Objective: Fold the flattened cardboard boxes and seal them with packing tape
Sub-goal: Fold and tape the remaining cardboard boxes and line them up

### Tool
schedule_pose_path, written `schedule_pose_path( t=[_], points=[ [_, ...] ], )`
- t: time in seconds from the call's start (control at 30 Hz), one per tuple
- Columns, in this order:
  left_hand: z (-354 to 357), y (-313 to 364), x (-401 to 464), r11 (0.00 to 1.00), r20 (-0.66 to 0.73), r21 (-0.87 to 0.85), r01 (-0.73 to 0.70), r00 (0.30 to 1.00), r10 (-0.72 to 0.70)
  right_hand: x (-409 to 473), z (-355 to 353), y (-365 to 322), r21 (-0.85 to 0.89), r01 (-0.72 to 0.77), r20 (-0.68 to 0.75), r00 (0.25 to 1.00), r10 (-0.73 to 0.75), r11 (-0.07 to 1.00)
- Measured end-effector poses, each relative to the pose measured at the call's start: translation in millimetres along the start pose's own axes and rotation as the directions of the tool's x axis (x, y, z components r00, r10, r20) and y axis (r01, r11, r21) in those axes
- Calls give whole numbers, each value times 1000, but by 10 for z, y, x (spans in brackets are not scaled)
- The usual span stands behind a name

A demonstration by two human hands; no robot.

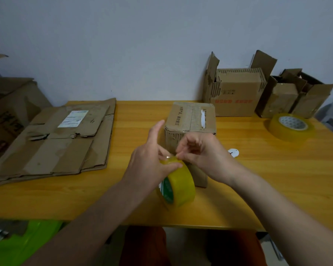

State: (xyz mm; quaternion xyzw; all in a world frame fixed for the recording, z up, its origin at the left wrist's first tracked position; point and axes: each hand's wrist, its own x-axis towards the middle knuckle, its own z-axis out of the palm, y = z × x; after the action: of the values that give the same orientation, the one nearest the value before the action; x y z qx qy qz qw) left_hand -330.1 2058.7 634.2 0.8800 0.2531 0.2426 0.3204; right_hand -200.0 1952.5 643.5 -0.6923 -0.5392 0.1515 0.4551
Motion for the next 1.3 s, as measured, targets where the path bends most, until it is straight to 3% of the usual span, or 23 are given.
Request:
schedule_pose_path(
  t=[0.1,0.27,0.37,0.47,0.53,0.6,0.63,0.7,0.77,0.8,0.87,0.93,1.0,1.07,1.17,1.23,1.3],
  points=[
    [-121,10,41,957,34,253,146,987,-159,-9,24,-13,9,24,29,999,-25,1000],
    [-106,16,29,998,80,52,31,996,-35,-12,76,-30,9,32,-18,999,-32,999],
    [-80,-8,11,992,40,122,-21,999,17,-64,85,-43,-19,36,-48,998,-37,999],
    [-33,-19,-28,979,-69,165,-116,989,129,-140,121,-74,193,2,-120,993,21,981],
    [-10,3,-53,976,-155,122,-179,968,197,-181,98,-22,353,3,-256,962,93,936],
    [-19,29,-45,974,-228,102,-205,948,223,-261,-13,143,278,-18,-334,936,114,960],
    [-36,39,-27,976,-273,85,-201,937,217,-331,-68,230,199,-63,-275,954,117,978],
    [-86,72,24,987,-364,37,-159,917,162,-506,-106,378,114,-175,30,984,173,978],
    [-100,106,66,992,-425,-59,-108,902,73,-636,-22,424,164,-292,257,935,245,942],
    [-79,125,83,987,-435,-136,-89,900,21,-662,47,419,238,-313,222,939,262,919],
    [20,154,115,928,-397,-372,-35,909,-125,-650,177,390,377,-222,-97,956,277,899],
    [160,244,109,767,-258,-637,74,917,-303,-619,240,384,486,-73,-400,868,295,871],
    [298,324,79,628,-138,-760,166,904,-405,-593,238,390,544,5,-532,775,341,839],
    [388,311,76,611,-122,-769,190,894,-432,-578,158,395,425,3,-598,752,278,905],
    [375,182,99,679,-228,-709,190,849,-476,-583,-95,474,115,-75,-634,762,132,991],
    [324,81,122,695,-294,-695,183,810,-508,-613,-289,571,-32,-153,-665,741,93,988],
    [325,35,138,700,-271,-687,196,825,-497,-643,-391,640,-111,-202,-687,723,72,973]
  ],
)
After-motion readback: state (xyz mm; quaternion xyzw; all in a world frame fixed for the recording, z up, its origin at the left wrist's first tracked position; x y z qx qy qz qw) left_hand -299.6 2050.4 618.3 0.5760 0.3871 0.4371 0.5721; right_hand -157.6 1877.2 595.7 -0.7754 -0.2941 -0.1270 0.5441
